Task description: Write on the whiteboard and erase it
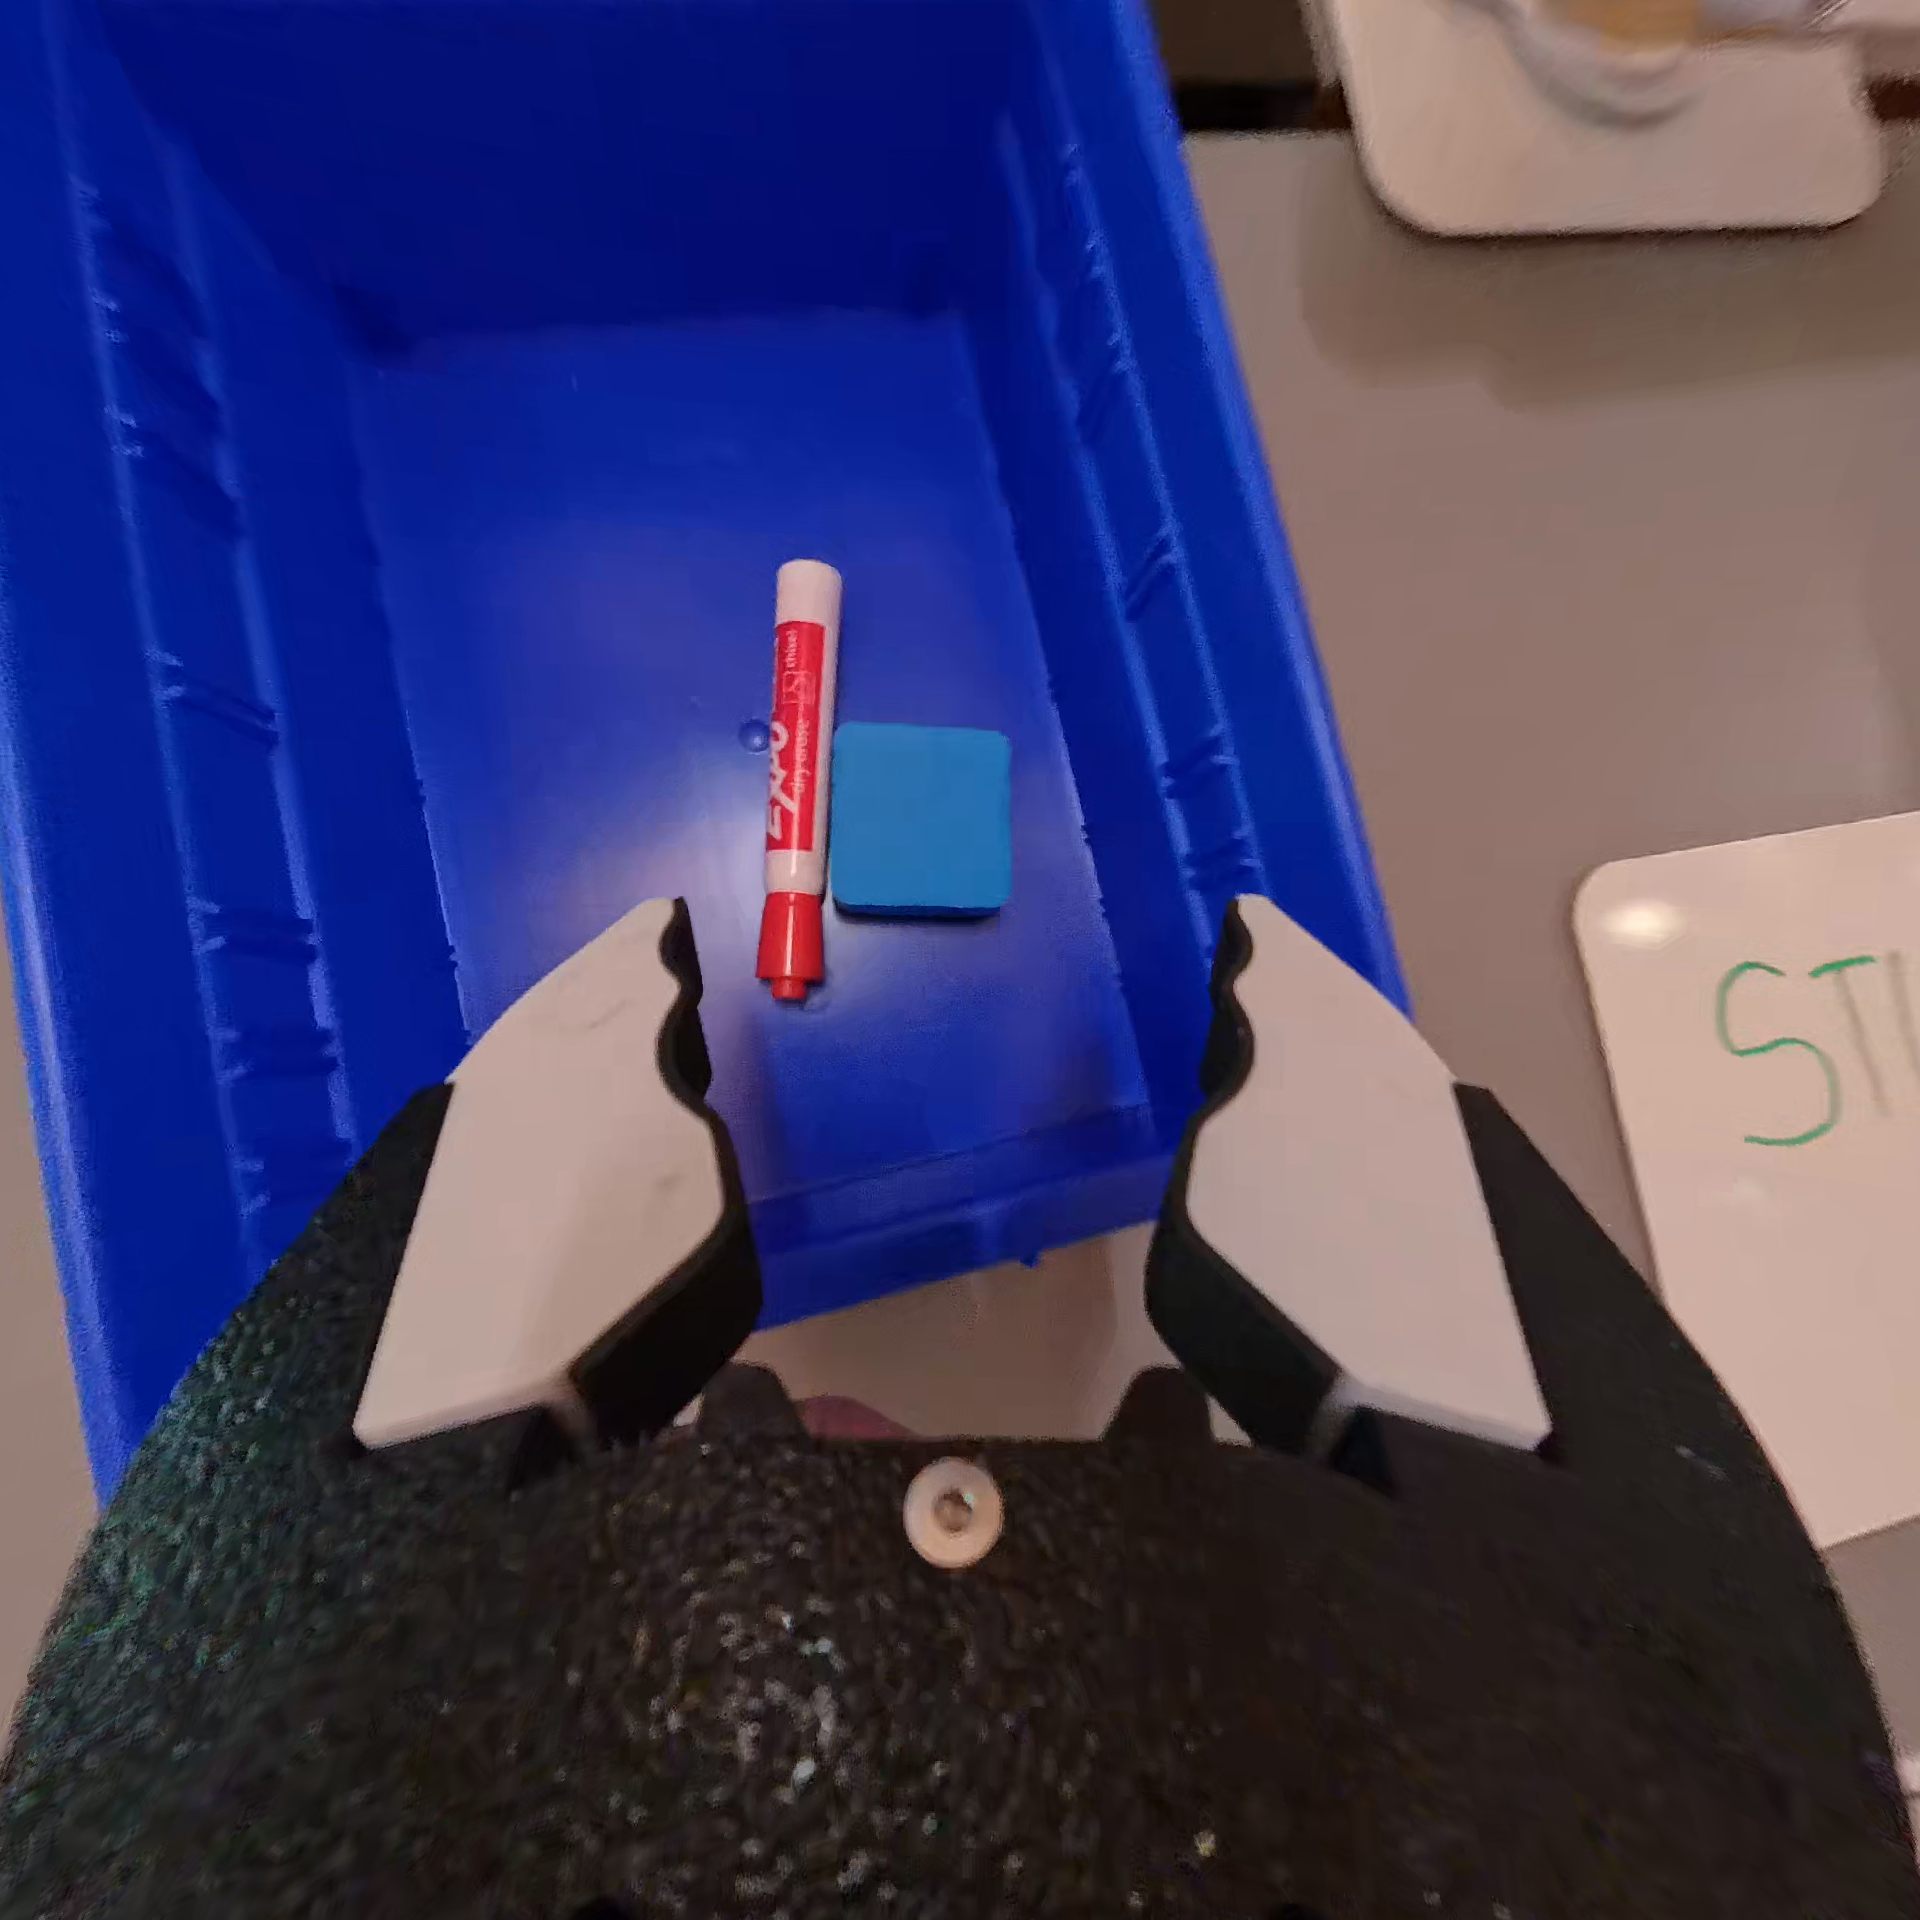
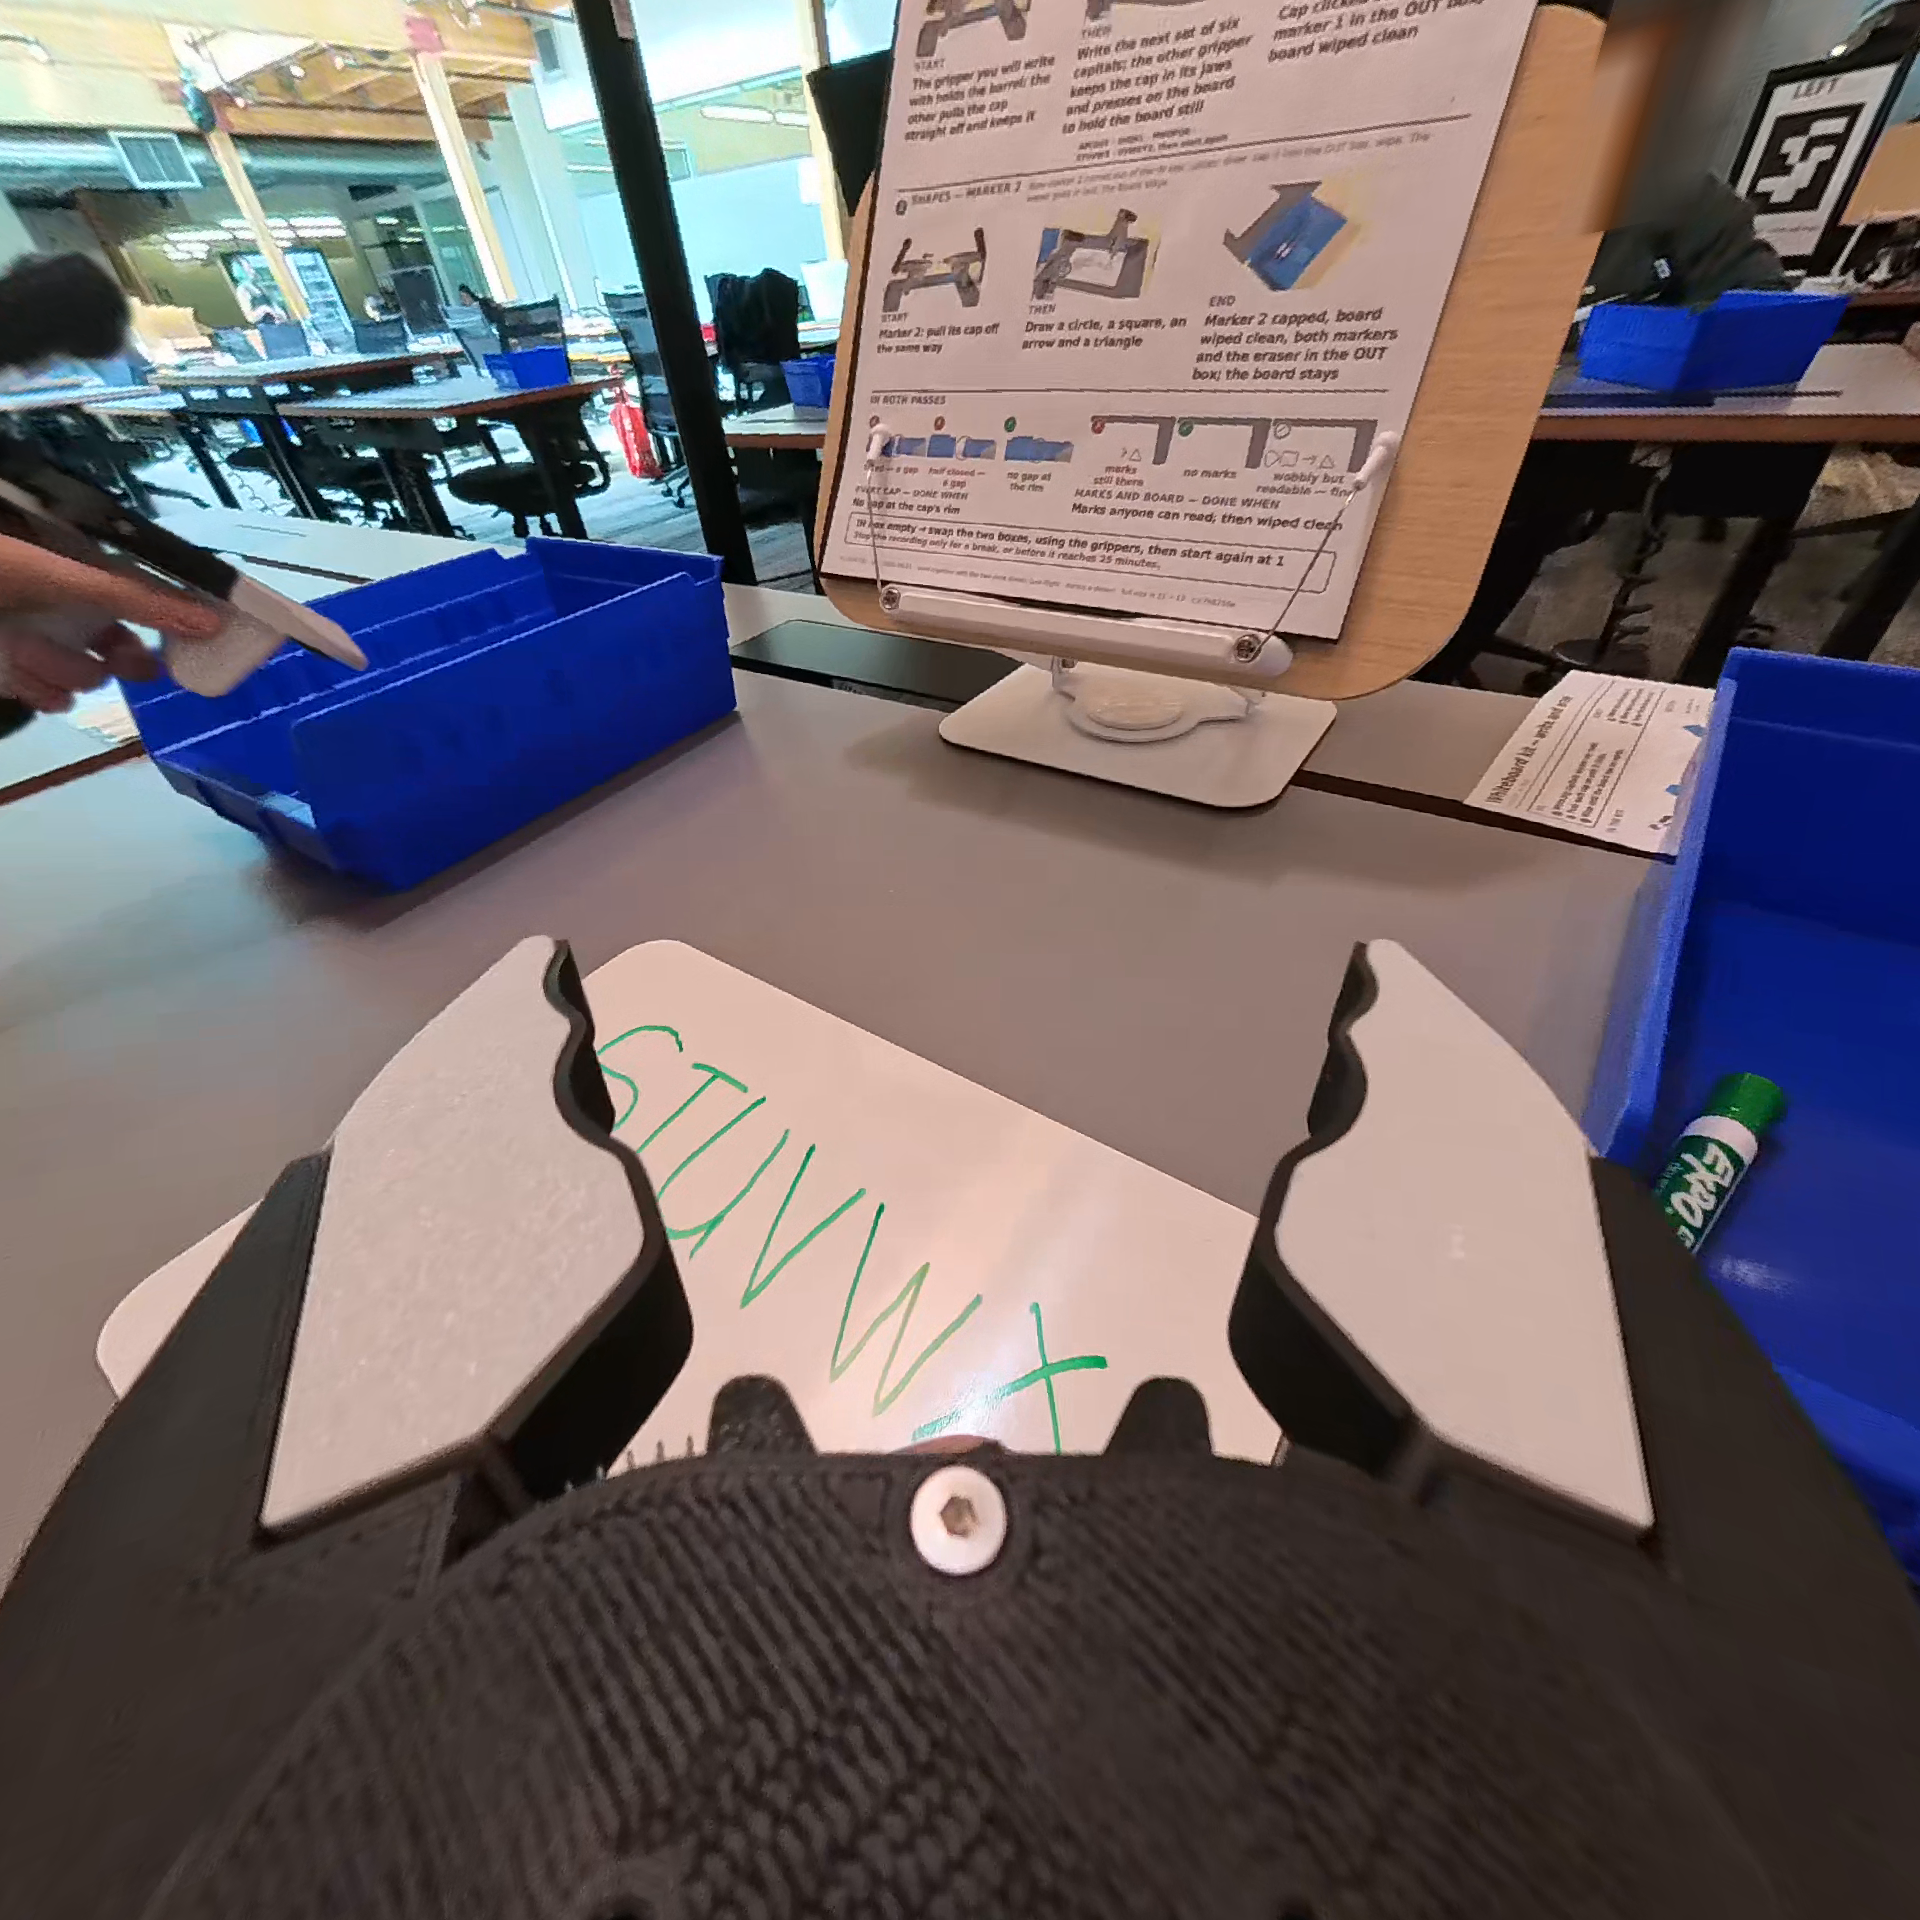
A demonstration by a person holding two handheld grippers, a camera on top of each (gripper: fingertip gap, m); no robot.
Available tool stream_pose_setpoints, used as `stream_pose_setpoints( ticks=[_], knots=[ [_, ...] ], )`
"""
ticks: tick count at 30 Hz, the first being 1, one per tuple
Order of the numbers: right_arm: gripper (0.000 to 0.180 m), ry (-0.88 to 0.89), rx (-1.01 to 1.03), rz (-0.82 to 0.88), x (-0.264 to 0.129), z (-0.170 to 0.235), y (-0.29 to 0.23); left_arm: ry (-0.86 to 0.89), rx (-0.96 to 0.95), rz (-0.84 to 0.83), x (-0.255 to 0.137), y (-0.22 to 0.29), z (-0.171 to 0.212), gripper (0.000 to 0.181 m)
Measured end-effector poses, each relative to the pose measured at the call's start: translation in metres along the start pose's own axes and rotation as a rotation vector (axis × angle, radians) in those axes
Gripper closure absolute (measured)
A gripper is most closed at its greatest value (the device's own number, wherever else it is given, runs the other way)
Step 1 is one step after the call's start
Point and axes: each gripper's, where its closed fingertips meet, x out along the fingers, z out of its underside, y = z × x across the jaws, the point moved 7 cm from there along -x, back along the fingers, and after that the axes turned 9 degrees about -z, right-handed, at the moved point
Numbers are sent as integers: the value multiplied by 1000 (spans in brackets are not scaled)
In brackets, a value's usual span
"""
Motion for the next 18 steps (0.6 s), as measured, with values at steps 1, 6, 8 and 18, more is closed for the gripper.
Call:
stream_pose_setpoints(
  ticks=[1,6,8,18],
  knots=[
    [47,-1,1,1,0,0,0,-34,12,0,8,0,0,88],
    [47,-16,-16,10,3,4,2,-176,76,-67,37,3,-3,90],
    [47,-37,-26,17,4,6,4,-213,79,-80,46,4,-4,92],
    [47,-54,-37,30,0,9,11,-329,80,-124,68,5,-2,106]
  ],
)
